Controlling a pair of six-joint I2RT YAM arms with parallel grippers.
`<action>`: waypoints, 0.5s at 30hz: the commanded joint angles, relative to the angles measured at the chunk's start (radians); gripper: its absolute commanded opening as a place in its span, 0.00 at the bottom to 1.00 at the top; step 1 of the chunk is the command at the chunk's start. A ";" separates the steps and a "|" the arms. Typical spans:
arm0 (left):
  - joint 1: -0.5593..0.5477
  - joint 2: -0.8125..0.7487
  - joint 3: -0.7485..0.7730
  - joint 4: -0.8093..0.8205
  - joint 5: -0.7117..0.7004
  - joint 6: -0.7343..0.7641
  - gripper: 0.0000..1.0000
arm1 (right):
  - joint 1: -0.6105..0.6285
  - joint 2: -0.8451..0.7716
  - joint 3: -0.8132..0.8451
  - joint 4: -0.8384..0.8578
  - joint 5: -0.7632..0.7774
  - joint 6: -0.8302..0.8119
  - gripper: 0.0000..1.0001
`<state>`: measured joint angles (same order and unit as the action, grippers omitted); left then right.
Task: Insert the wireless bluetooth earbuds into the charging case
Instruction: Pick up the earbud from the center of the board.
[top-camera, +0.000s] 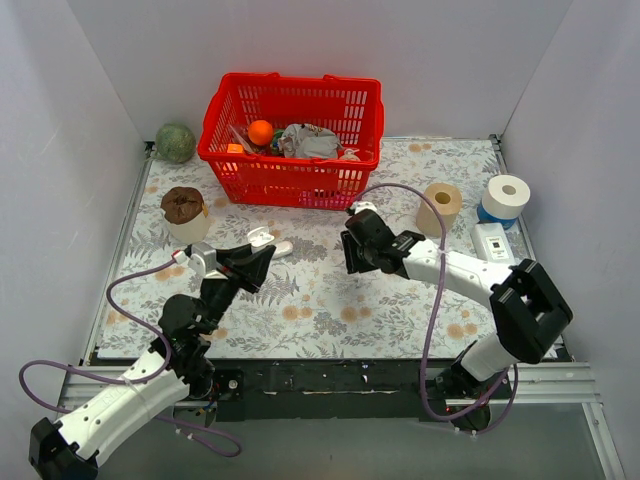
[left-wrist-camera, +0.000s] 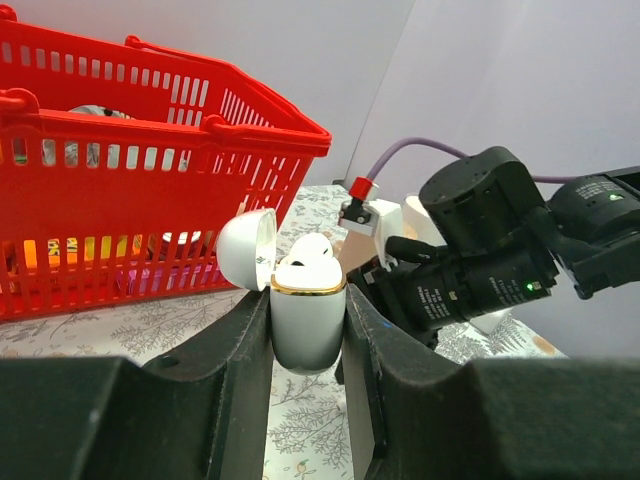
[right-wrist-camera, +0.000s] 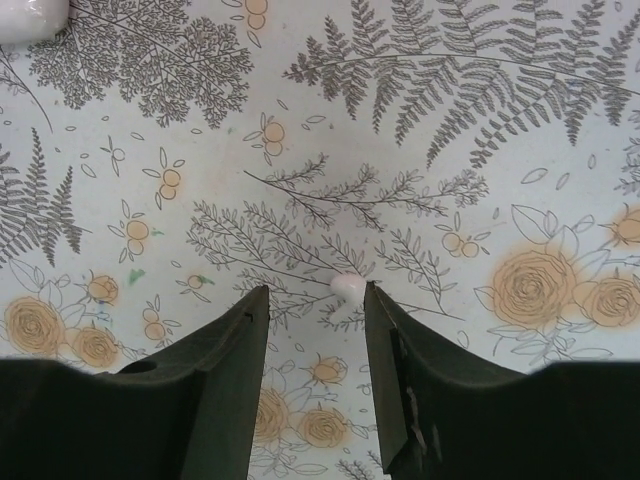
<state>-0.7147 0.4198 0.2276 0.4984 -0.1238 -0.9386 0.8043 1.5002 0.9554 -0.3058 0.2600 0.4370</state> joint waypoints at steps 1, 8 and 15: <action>0.004 0.013 0.032 0.015 0.000 0.001 0.00 | -0.005 0.083 0.063 -0.061 -0.034 0.063 0.51; 0.004 0.020 0.030 0.022 0.003 -0.003 0.00 | -0.007 0.135 0.057 -0.069 0.031 0.161 0.51; 0.004 0.022 0.027 0.022 0.006 -0.008 0.00 | -0.016 0.192 0.066 -0.075 0.027 0.198 0.52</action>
<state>-0.7147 0.4381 0.2276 0.5014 -0.1230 -0.9428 0.7990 1.6516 0.9970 -0.3660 0.2665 0.5880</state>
